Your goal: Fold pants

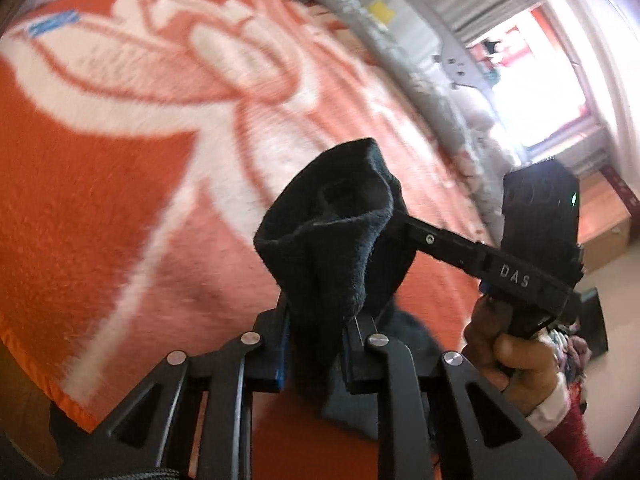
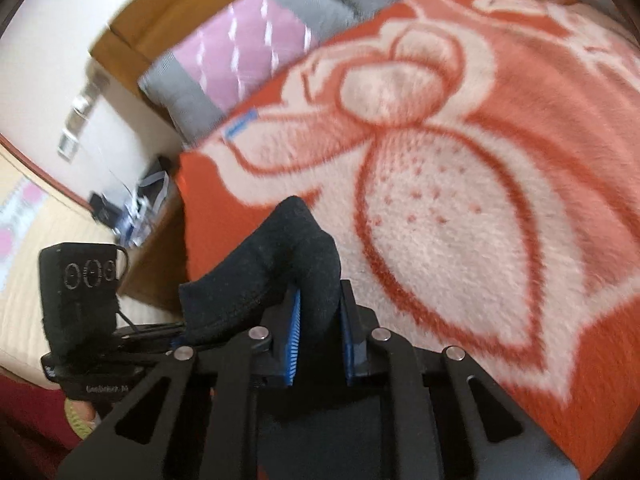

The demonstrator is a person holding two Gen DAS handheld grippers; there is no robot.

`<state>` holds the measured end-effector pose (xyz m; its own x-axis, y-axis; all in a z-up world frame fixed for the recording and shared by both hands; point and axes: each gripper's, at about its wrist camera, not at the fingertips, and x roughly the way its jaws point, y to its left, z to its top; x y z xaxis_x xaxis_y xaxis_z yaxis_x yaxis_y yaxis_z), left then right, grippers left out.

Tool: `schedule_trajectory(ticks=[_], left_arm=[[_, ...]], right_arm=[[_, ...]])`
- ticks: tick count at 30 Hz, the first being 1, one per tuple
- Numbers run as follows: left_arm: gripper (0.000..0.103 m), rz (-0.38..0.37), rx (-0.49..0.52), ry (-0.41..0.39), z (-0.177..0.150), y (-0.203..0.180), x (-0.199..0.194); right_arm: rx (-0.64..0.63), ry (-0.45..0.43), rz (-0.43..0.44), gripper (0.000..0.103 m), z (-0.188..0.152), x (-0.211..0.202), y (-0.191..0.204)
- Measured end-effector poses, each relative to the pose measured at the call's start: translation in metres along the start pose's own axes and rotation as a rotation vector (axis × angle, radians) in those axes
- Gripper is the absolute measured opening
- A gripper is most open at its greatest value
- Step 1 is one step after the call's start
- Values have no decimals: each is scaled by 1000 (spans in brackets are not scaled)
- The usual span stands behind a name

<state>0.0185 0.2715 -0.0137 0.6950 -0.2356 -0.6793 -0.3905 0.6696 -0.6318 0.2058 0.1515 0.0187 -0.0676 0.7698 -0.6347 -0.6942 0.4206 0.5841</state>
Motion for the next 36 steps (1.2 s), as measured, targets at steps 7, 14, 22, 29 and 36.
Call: schedule_trajectory(ticks=[7, 14, 22, 29, 36], left_arm=[[18, -103, 140, -7, -9, -70, -18], [18, -179, 268, 29, -32, -132, -18], [18, -229, 403, 121, -73, -196, 1], [18, -233, 526, 214, -117, -233, 36], [18, -209, 618, 299, -159, -256, 70]], right_arm=[[42, -185, 21, 19, -34, -90, 0], [86, -338, 0, 18, -81, -153, -10], [176, -474, -3, 18, -144, -202, -34], [269, -548, -21, 18, -199, -224, -64], [364, -593, -38, 18, -246, -230, -93]])
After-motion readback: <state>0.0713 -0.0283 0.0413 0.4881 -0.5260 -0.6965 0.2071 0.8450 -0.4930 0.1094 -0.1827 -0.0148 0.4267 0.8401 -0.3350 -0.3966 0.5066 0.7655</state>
